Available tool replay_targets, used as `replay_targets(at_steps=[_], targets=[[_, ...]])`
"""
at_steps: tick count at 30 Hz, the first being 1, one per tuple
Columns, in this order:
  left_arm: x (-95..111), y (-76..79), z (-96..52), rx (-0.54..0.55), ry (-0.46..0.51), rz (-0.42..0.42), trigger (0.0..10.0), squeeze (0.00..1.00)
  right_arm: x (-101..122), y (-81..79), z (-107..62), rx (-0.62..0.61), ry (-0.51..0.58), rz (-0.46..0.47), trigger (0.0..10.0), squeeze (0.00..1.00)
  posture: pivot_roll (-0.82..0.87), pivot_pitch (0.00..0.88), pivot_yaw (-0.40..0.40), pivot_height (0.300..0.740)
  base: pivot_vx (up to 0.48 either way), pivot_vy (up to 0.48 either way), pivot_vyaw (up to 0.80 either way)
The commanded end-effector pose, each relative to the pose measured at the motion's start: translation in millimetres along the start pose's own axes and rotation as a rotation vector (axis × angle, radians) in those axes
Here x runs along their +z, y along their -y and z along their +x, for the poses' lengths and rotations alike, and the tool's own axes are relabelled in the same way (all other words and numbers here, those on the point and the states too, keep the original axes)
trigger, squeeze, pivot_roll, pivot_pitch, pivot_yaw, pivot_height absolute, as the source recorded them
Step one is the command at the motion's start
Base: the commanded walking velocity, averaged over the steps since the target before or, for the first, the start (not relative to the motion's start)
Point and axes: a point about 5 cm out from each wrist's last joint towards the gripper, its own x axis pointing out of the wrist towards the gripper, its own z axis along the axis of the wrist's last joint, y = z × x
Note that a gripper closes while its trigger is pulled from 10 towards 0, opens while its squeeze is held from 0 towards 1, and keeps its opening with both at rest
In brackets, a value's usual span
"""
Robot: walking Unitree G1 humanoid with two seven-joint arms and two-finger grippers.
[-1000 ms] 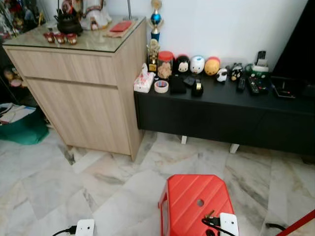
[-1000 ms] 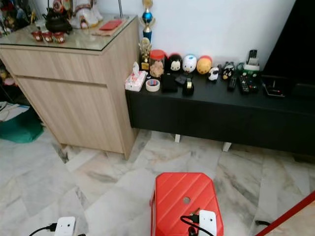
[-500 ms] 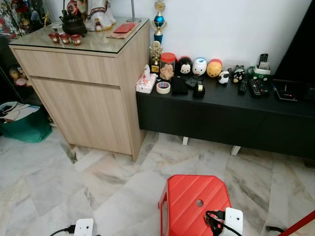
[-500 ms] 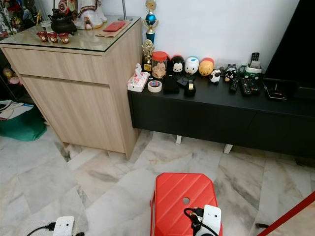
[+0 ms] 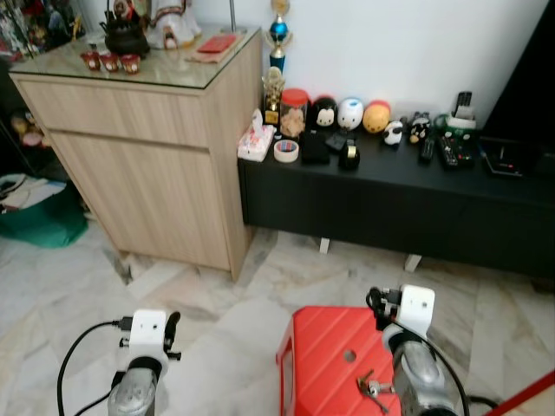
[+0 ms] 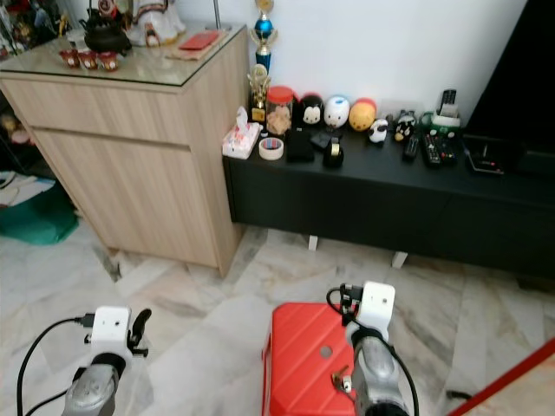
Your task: Hang keys on a hook
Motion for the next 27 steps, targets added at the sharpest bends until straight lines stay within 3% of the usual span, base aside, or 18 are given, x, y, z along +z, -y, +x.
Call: replay_targets(at_steps=[1, 7, 12, 18, 27], targets=[[6.9, 0.0, -3.4, -0.006, 0.057, -0.016, 10.0, 0.0, 10.3, -2.7, 2.2, 0.026, 0.063, -0.016, 10.0, 0.0, 0.04, 0.0, -0.037, 0.74, 0.0, 0.0, 0.0], [24.4, 0.8, -21.3, -0.009, 0.167, -0.045, 10.0, 0.0, 4.3, 3.2, -11.0, 0.032, 0.117, -0.045, 10.0, 0.0, 0.06, 0.0, -0.051, 0.74, 0.0, 0.0, 0.0], [27.4, 9.4, -14.9, -0.046, 0.157, -0.056, 10.0, 0.0, -4.5, 4.8, -16.7, 0.009, 0.095, -0.053, 10.0, 0.0, 0.05, 0.0, -0.036, 0.74, 0.0, 0.0, 0.0], [32.1, 15.1, -8.5, -0.079, 0.16, -0.044, 10.0, 0.0, -5.7, 4.7, -12.1, -0.01, 0.049, -0.053, 10.0, 0.0, 0.04, 0.0, -0.025, 0.74, 0.0, 0.0, 0.0], [36.0, 15.6, -10.8, -0.082, 0.137, -0.06, 10.0, 0.0, -1.0, 4.0, -10.5, -0.004, 0.053, -0.063, 10.0, 0.0, 0.06, 0.0, -0.034, 0.69, 0.0, 0.0, 0.0]])
